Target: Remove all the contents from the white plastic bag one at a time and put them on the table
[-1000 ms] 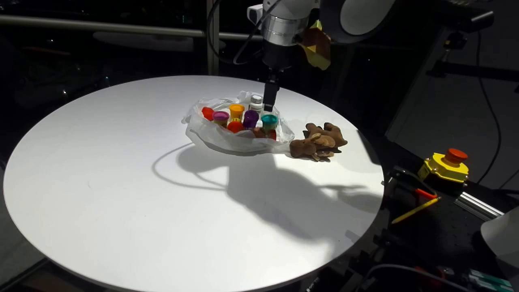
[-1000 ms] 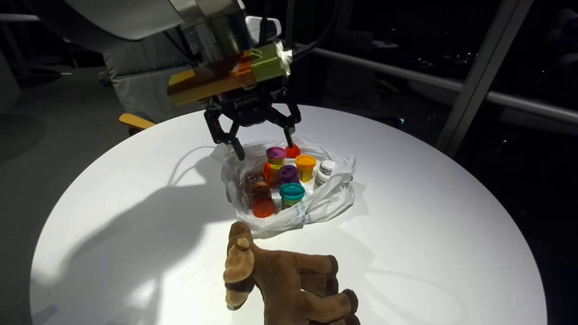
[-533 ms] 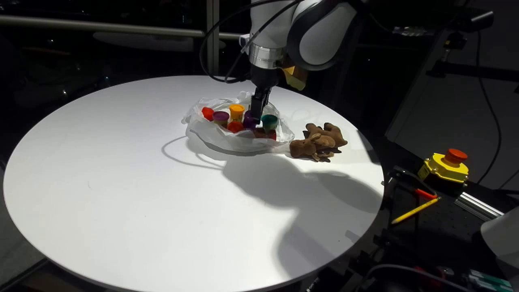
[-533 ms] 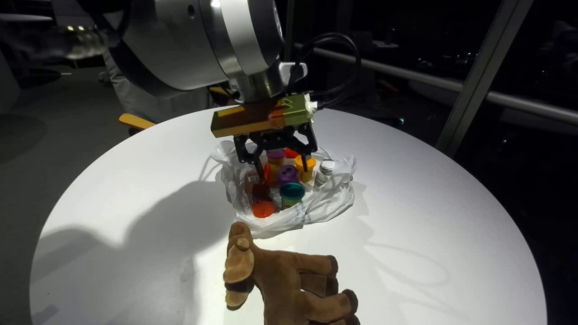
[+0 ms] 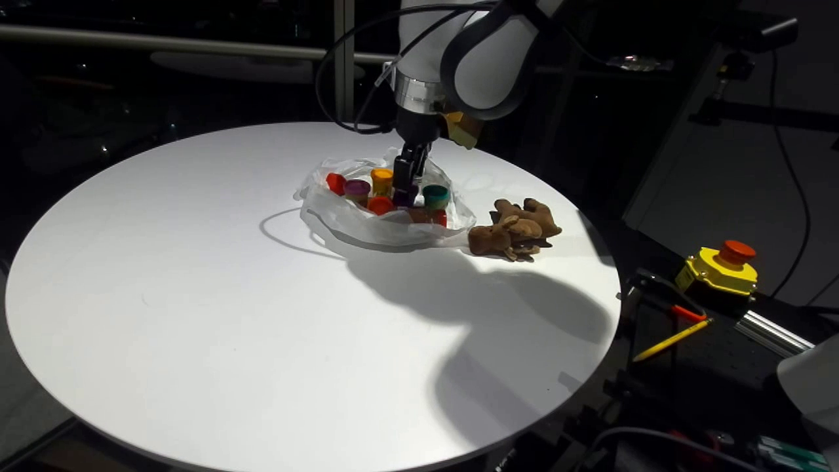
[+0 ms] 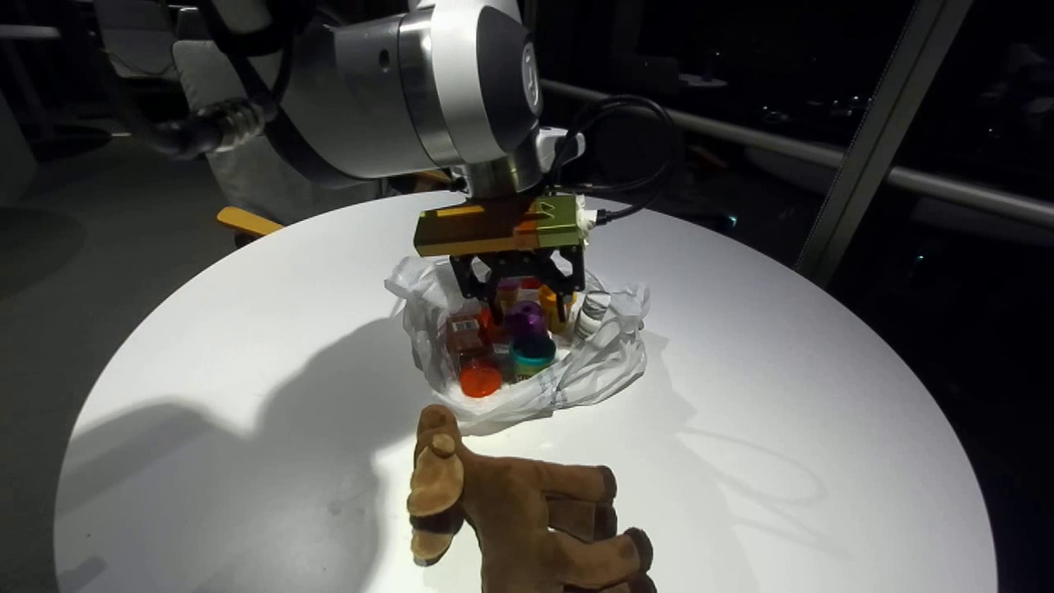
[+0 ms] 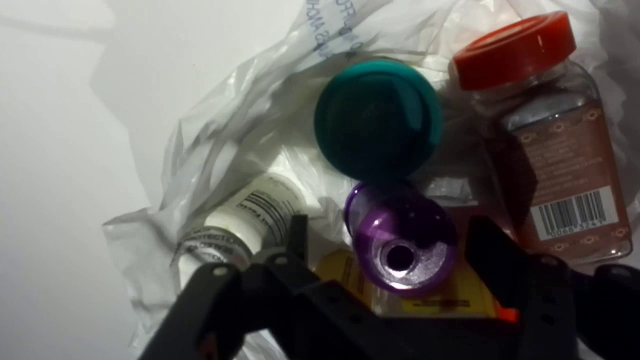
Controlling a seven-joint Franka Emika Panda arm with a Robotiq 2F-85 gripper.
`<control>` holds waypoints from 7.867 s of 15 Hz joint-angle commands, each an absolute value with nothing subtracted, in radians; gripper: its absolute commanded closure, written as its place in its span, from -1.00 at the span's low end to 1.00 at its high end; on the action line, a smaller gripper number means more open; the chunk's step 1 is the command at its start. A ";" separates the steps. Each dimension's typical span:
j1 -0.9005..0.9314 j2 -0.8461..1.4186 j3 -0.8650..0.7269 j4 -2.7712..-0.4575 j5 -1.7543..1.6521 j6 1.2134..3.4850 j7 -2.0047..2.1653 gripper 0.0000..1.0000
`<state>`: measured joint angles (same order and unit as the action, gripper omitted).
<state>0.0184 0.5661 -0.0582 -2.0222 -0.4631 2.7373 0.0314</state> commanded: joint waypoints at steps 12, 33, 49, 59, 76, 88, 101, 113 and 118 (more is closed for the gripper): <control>0.121 0.427 -0.094 -2.069 -0.449 2.633 0.017 0.49; 0.171 0.339 0.077 -2.370 -0.455 2.676 -0.076 -0.13; 0.062 0.356 -0.069 -2.248 -0.585 2.706 -0.116 -1.00; -0.010 0.511 -0.072 -2.099 -0.465 2.712 -0.184 -1.00; 0.137 0.327 -0.117 -2.160 -0.510 2.554 -0.064 0.44; 0.153 0.120 0.061 -2.534 -0.413 2.586 0.015 0.44; 0.120 0.228 -0.010 -2.607 -0.343 2.819 0.016 -0.67; 0.143 0.208 -0.028 -2.323 -0.443 2.669 0.163 -1.00; 0.131 0.440 -0.055 -2.064 -0.448 2.656 0.102 -1.00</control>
<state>0.1466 0.2807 -0.0511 -2.2382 -0.4610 2.6732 0.1476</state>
